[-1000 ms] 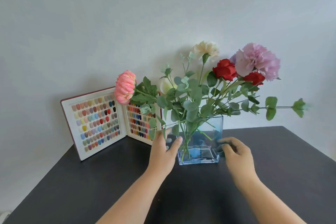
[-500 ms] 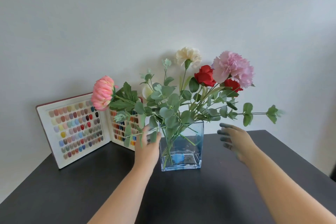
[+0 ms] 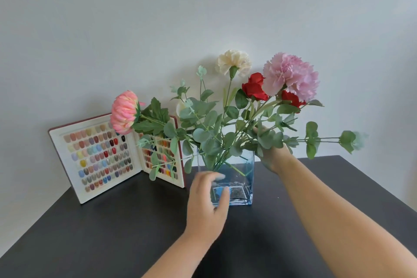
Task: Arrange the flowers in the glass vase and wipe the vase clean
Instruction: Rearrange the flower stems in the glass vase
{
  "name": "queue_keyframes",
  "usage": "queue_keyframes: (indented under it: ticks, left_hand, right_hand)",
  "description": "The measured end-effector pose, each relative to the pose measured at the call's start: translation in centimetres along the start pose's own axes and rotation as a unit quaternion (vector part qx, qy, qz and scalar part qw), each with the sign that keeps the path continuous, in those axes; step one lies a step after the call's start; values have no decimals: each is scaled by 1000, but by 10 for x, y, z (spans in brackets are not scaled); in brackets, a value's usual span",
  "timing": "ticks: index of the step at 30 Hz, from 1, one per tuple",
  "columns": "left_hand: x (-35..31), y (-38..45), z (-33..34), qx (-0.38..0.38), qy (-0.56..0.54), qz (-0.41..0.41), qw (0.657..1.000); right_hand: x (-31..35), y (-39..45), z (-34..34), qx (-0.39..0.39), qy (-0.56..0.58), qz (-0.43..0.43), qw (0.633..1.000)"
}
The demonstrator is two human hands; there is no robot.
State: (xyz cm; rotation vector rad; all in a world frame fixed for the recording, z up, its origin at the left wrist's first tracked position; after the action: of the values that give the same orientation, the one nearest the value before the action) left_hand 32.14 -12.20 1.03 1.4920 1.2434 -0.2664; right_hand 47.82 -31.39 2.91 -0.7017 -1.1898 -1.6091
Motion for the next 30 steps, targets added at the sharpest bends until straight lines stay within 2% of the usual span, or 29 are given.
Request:
queue_keyframes:
  ticks: [2,4,8,11,12,15,19,24,27,30]
  left_hand:
    - [-30,-5,22,36,85,114,989]
    - [-51,1,42,48,189,172,966]
    - [-65,32,61,52,316,150,935]
    - [-66,47,65,56,360,144,920]
    - [-66,51,66,57,370,140,917]
    - [-67,60,70,60,375,130,916]
    - [-71,75,63,36,355,103,929]
    - [-58,95,51,52,347,70,934]
    - [-56,99,48,61,354,68,931]
    - [-54,101,46,68,355,63,930]
  right_hand:
    - [-8,-1,-11,-17,-25,9,1000]
    - [-14,-8,-25,-48,-40,31,998]
    - [12,-3,-9,-19,-11,-5,1000]
    - [25,5,-15,-55,26,2,998]
    - [26,6,-22,-64,45,9,997]
    - [30,7,-21,-8,58,4,998]
    - [36,9,-12,-12,-19,-5,1000]
    - [50,13,-18,-66,-88,-85,990]
    - [66,16,-18,-85,-168,-118,975]
    - [80,18,-10,-58,-280,-126,950]
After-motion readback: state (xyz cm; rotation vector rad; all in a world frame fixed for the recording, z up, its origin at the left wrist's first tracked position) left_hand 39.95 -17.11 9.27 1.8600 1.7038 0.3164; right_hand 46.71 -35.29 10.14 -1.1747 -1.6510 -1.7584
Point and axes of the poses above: each hand's wrist, its own y-axis towards the middle knuckle, its own z-axis out of the palm, x = y × z, the point moved 7 cm from there along y, towards the middle knuckle, and after that the axes turned 14 degrees about -z, right-handed, at the moved point
